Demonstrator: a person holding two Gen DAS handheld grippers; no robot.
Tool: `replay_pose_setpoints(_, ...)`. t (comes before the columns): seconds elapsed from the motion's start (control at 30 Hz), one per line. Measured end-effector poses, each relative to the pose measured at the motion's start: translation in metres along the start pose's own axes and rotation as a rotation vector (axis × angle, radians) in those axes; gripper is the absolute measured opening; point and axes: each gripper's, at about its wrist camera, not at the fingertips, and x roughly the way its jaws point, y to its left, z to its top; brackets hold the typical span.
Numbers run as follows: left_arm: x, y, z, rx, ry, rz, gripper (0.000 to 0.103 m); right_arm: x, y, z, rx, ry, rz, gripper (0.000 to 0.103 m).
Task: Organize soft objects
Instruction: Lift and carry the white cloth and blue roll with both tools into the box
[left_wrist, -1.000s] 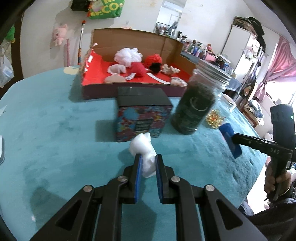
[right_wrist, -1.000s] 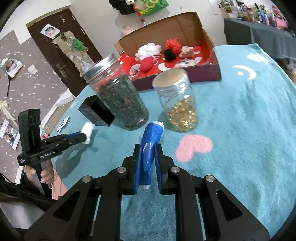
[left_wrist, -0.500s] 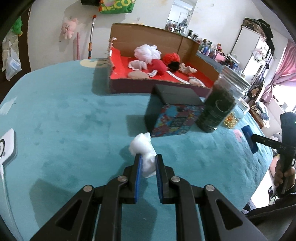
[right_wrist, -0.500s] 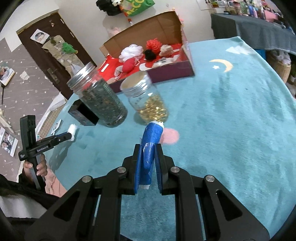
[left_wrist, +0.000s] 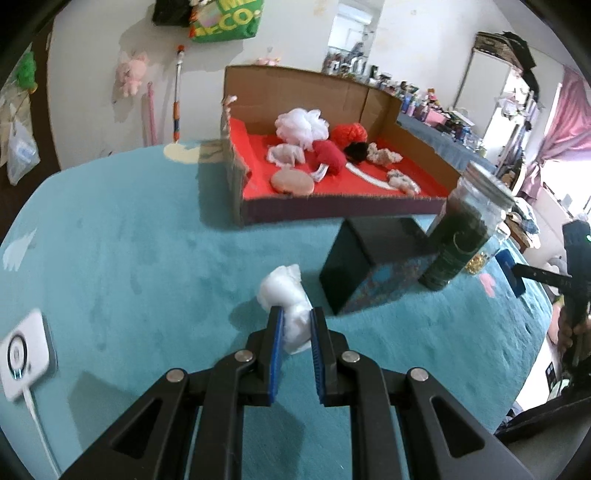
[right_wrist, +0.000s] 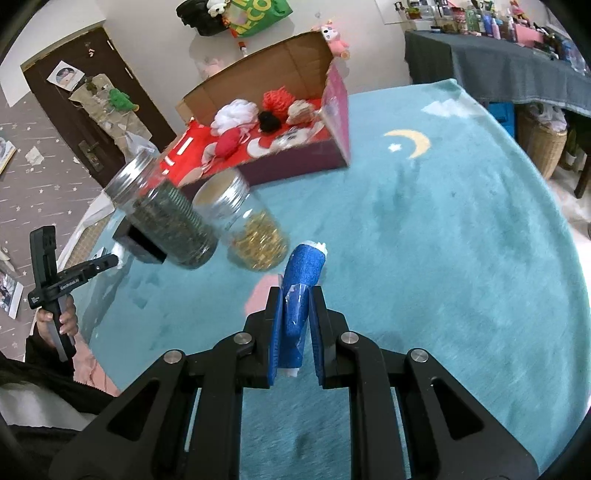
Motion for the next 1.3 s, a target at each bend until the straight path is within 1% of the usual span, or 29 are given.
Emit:
replay_pose_setpoints(0.07, 0.002, 0.003, 0.008, 0.025, -0.013, -0.027, 0.015, 0.0, -0.003, 0.009, -0.016, -0.005, -0.012, 0.014)
replay_pose_setpoints(0.17, 0.007, 0.007, 0.02, 0.06, -0.019, -0.048, 0.015, 0.003, -0.007, 0.025, -0.042, -0.008, -0.016, 0.014)
replay_pose_setpoints(0.3, 0.014, 0.012, 0.034, 0.079, -0.021, -0.083, 0.015, 0.011, -0.01, 0.043, -0.074, -0.003, -0.02, 0.014)
replay_pose_setpoints(0.5, 0.021, 0.013, 0.051, 0.12, -0.015, -0.104, 0.015, 0.023, -0.008, 0.059, -0.114, 0.002, 0.008, 0.014)
replay_pose_setpoints(0.7, 0.024, 0.01, 0.061, 0.156, -0.011, -0.104, 0.015, 0.03, 0.0, 0.073, -0.171, 0.006, 0.02, 0.014)
replay_pose_setpoints(0.87, 0.024, 0.006, 0.071, 0.176, -0.02, -0.118, 0.015, 0.032, 0.002, 0.083, -0.195, 0.003, 0.043, 0.014)
replay_pose_setpoints(1.0, 0.024, -0.002, 0.084, 0.199, -0.033, -0.141, 0.015, 0.032, 0.008, 0.094, -0.216, -0.001, 0.075, 0.014)
replay_pose_setpoints(1.07, 0.028, -0.009, 0.094, 0.206, -0.031, -0.169, 0.015, 0.032, 0.014, 0.103, -0.234, -0.005, 0.092, 0.014)
replay_pose_setpoints(1.13, 0.036, -0.019, 0.106, 0.204, -0.012, -0.205, 0.015, 0.034, 0.021, 0.116, -0.248, -0.007, 0.118, 0.014)
replay_pose_setpoints(1.2, 0.045, -0.029, 0.116, 0.203, 0.005, -0.226, 0.015, 0.04, 0.027, 0.127, -0.256, -0.003, 0.14, 0.014)
replay_pose_setpoints(1.3, 0.064, -0.046, 0.133, 0.216, 0.041, -0.228, 0.015, 0.057, 0.043, 0.148, -0.286, 0.019, 0.166, 0.014)
